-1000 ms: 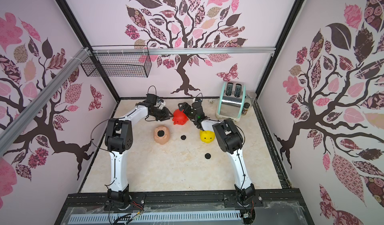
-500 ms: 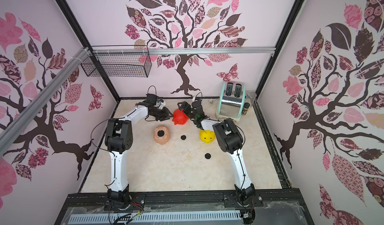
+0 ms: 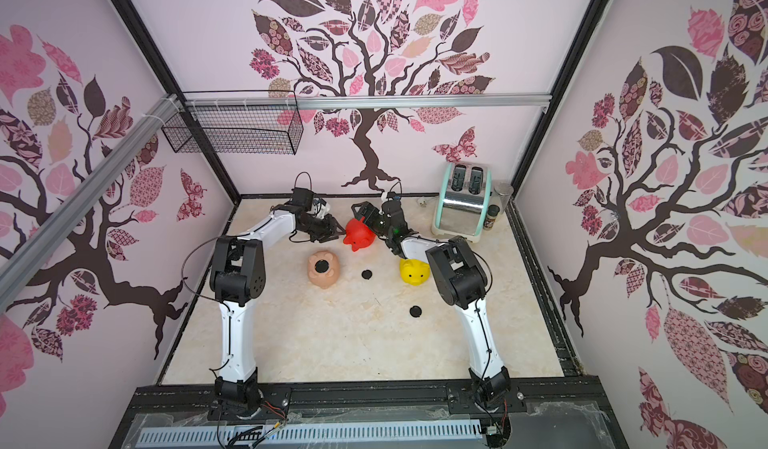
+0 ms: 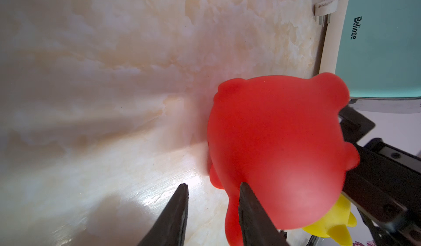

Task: Close piggy banks
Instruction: Turn over the piggy bank at the center of the board.

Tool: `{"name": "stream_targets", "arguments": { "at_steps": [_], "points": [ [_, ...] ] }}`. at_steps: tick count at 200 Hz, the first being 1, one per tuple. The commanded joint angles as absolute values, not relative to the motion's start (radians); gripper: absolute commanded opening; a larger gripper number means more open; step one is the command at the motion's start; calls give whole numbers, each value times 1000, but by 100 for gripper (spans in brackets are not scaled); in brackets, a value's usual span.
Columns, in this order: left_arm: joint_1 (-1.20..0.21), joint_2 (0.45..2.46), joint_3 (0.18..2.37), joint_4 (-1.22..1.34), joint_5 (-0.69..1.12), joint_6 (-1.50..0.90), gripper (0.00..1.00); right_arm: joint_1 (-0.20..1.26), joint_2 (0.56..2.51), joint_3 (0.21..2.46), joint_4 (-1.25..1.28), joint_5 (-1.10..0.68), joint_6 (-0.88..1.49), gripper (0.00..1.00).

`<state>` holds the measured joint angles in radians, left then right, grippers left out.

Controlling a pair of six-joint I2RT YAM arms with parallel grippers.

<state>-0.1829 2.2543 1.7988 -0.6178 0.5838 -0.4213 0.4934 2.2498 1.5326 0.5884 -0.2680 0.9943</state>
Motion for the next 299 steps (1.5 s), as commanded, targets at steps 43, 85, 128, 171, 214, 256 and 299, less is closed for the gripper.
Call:
{"name": "stream_targets", "arguments": {
  "at_steps": [43,85,128,171,214,256,299],
  "points": [
    [-195,2282,1824,-611,607,-410,40,543,2214,1586,546,-325,998,95],
    [-195,2284,1822,-612,610,-410,40,561,2220,1607,506,-326,987,95],
    [-195,2284,1824,-614,614,-408,40,580,2235,1660,439,-333,968,95],
    [-194,2284,1824,-620,607,-403,41,589,2252,1696,394,-341,954,95],
    [-194,2274,1816,-622,592,-403,41,600,2251,1779,283,-320,859,95],
    [-194,2255,1800,-615,584,-403,43,602,2195,1827,209,-278,769,95],
    [-190,2217,1772,-585,584,-431,43,601,2086,1840,64,-176,621,96]
  ]
}}
